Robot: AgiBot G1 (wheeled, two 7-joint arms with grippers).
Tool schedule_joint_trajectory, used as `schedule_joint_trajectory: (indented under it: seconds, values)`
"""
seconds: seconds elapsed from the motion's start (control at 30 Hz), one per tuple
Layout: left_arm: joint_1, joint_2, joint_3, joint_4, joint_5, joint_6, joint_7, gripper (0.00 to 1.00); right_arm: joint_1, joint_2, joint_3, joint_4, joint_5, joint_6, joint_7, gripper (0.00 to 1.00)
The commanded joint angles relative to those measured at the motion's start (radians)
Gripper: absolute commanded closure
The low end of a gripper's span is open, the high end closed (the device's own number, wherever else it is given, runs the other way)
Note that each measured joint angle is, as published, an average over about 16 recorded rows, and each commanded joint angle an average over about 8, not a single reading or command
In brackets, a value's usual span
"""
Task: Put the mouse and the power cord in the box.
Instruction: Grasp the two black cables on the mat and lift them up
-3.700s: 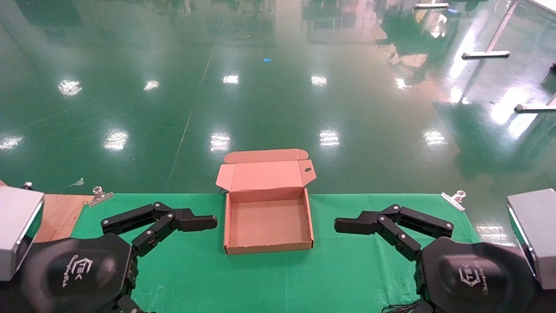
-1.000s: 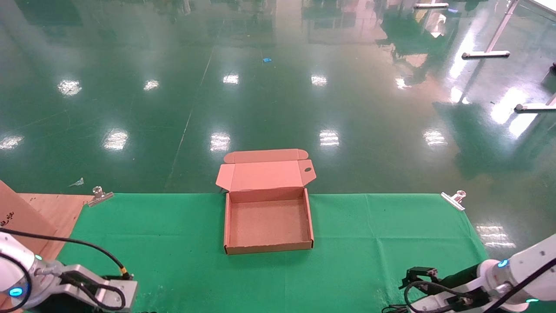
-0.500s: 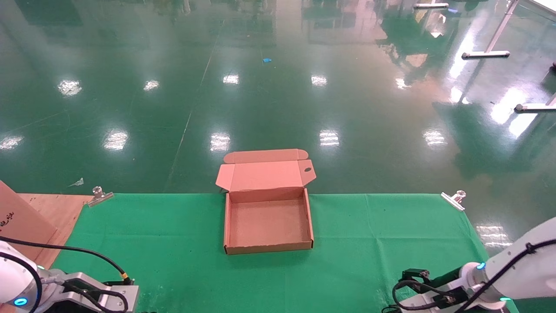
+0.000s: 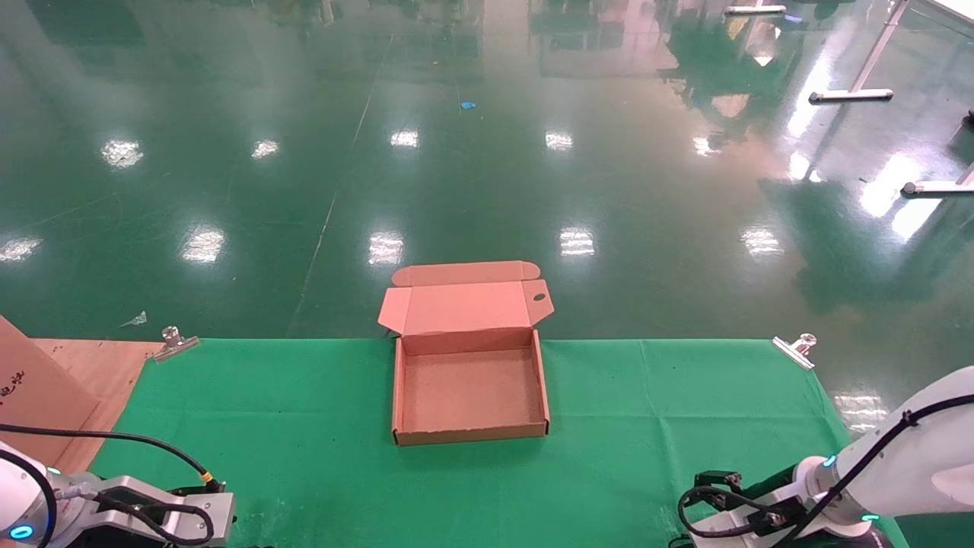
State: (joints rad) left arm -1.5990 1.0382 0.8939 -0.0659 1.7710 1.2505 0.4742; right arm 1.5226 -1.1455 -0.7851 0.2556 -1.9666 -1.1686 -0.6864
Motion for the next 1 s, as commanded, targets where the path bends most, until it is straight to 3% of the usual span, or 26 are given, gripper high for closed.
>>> schedule_joint_trajectory:
  seconds: [0.03,1.0]
  values:
    - [-0.002,0.003,0.0,0.007,0.001,0.0,0.009,1.0,0.009,-0.007,0.001,-0.024,0.002,0.003,-0.014,1.0]
    - [0.003,0.008,-0.004,0.062,-0.005,-0.013,0.042,1.0,0.079,-0.039,0.02,-0.193,0.031,-0.002,-0.13,1.0]
